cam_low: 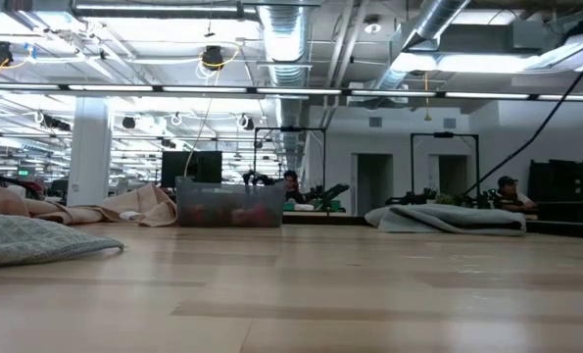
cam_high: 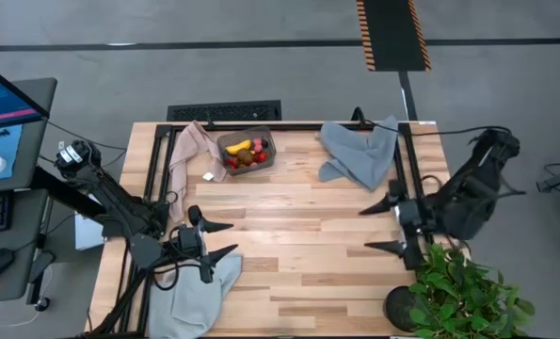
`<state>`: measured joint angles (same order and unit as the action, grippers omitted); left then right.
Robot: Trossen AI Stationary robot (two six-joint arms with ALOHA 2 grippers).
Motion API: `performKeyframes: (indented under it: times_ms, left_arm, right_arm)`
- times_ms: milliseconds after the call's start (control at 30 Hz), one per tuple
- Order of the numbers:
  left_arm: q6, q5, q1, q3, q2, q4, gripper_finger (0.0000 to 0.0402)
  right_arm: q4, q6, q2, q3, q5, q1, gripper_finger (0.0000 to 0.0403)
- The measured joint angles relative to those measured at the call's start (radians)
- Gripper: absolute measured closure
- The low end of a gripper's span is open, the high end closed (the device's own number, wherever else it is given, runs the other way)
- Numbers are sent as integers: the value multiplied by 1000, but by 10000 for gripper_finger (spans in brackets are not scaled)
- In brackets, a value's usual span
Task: Pick and placing Produce into tupperware
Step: Return to Home Position
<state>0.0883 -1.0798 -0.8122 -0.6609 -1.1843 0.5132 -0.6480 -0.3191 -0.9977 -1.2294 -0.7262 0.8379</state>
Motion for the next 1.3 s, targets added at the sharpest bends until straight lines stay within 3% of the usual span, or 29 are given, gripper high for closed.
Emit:
performKeyframes:
  times_ms: [233,500,600,700,800,900,1000,1133,1300]
  left_arm:
    - [1,1,45,0,0,-9,166]
    - [15,28,86,40,-20,66,166]
    - [-31,62,137,104,-35,239,166]
    - [-101,237,190,176,-40,384,166]
    - [-158,397,228,229,-44,481,166]
    - [-176,416,262,270,-43,545,166]
    - [-176,419,296,305,-43,549,166]
    - [-165,446,333,331,-43,563,166]
    - [-166,537,361,378,-43,594,166]
  right_arm:
    - [267,-18,216,403,224,-126,42]
    - [692,130,425,753,503,-225,42]
    - [704,111,458,803,515,-250,44]
    - [657,84,481,835,429,-284,44]
    - [510,-111,497,844,340,-325,44]
    - [439,-76,476,847,336,-336,44]
    - [602,47,451,888,346,-335,44]
    - [853,213,443,974,469,-359,44]
    - [944,216,456,1075,591,-413,45]
